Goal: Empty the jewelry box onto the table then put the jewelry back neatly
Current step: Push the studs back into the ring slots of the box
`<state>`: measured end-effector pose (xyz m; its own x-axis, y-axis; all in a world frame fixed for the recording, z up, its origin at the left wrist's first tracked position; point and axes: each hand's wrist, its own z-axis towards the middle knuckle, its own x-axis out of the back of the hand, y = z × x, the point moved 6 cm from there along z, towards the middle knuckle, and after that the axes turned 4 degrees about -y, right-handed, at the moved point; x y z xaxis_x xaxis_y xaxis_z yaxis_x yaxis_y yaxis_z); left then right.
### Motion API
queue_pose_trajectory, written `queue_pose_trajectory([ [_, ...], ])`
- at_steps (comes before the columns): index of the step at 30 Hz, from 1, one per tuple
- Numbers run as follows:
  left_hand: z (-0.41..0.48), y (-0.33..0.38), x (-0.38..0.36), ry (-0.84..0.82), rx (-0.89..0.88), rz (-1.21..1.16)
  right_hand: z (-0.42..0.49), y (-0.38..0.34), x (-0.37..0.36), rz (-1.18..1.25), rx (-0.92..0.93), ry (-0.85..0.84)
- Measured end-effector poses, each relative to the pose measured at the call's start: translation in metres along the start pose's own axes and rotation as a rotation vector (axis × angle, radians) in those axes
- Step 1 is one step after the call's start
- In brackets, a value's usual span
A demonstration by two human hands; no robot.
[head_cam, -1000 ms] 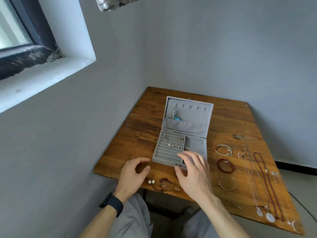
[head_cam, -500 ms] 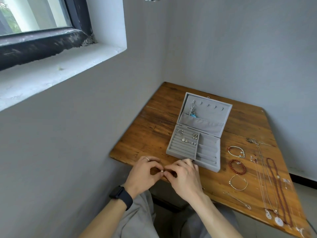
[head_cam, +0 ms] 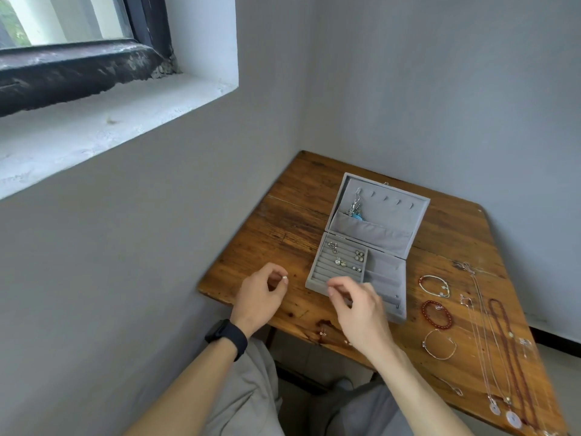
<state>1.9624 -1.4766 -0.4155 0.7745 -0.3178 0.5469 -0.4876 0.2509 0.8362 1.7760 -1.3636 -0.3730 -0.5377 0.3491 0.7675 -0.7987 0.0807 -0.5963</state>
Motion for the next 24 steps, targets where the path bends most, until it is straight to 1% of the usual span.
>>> queue_pose_trajectory([
  [3,0.01,-0.004,0.0,0.065,0.037,0.024,0.017,0.01,0.013,-0.012,-0.022,0.002],
  [6,0.008,-0.007,-0.002,0.168,0.061,0.148,0.036,0.025,0.019,-0.035,-0.069,-0.023],
  [8,0.005,-0.005,-0.005,0.225,0.031,0.212,0.049,0.033,0.02,-0.068,-0.089,-0.043],
  [11,0.003,-0.004,-0.006,0.274,-0.008,0.244,0.071,0.035,0.018,-0.138,-0.076,-0.077],
  [15,0.004,-0.004,-0.009,0.28,-0.018,0.277,0.093,0.024,0.011,-0.34,-0.016,-0.069],
  [20,0.004,-0.002,-0.008,0.272,-0.01,0.303,0.105,0.013,-0.005,-0.558,0.022,-0.097],
  [24,0.003,-0.003,-0.007,0.268,-0.014,0.31,0.107,0.008,-0.012,-0.628,0.036,-0.111],
])
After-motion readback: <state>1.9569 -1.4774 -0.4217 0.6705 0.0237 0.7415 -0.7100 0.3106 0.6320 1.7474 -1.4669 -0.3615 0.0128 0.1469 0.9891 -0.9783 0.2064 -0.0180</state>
